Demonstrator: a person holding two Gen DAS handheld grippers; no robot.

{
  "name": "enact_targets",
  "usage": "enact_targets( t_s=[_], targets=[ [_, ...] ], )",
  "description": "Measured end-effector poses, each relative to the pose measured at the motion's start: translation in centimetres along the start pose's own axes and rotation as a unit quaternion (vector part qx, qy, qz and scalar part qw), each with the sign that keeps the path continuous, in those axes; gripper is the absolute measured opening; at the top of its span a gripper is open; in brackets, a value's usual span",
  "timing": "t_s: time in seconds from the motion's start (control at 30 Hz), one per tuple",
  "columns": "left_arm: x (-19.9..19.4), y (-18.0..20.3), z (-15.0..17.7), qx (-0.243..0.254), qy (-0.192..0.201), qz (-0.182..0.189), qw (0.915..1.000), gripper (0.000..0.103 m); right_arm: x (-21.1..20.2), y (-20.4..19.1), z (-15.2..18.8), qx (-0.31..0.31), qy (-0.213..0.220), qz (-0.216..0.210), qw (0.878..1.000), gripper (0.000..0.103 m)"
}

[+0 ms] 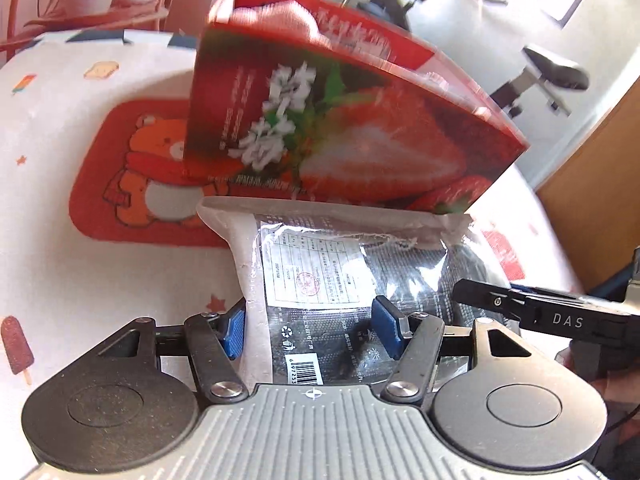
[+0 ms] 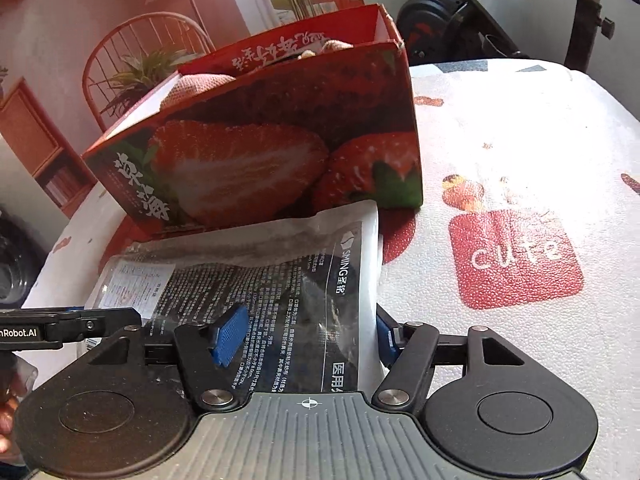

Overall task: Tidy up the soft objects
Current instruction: 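Lift the plastic package and carry it over the red box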

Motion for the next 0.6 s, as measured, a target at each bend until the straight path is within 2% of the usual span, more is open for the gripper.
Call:
enact_targets(
  t_s=[0.17,0.3,0.43,0.6],
  targets=[
    [-3.7,1.5,-2.0,0.019,0.058,0.026,0.9978,0.064,-3.6,-1.0,-2.6,-0.019,0.049,-0.023,0.998,0.06],
    [-6.7,2.9,-4.4,0.042,0.104,0.041,0.9929,0.065,-6.7,-2.4,-5.3,-0.045,0.084,-0.041,0.995,0.06],
    [-8.2,4.6,-8.0,0.066,0.139,0.04,0.9872,0.065,-9.0,-3.6,-8.8,-0.076,0.116,-0.048,0.989,0.06],
    [-8.1,6.2,-13.9,0.098,0.185,0.026,0.9776,0.065,-9.0,-4.6,-14.7,-0.123,0.156,-0.042,0.979,0.06]
  ],
)
Point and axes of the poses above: each gripper's, at about its wrist camera, not at the fingertips, and x roughly the way its jaws point, y to its right, z to its underside, the point moved 10 cm from there along x, roughly the way its jaws point, and after that the axes turned 1 degree about y, right-handed, at the moved point
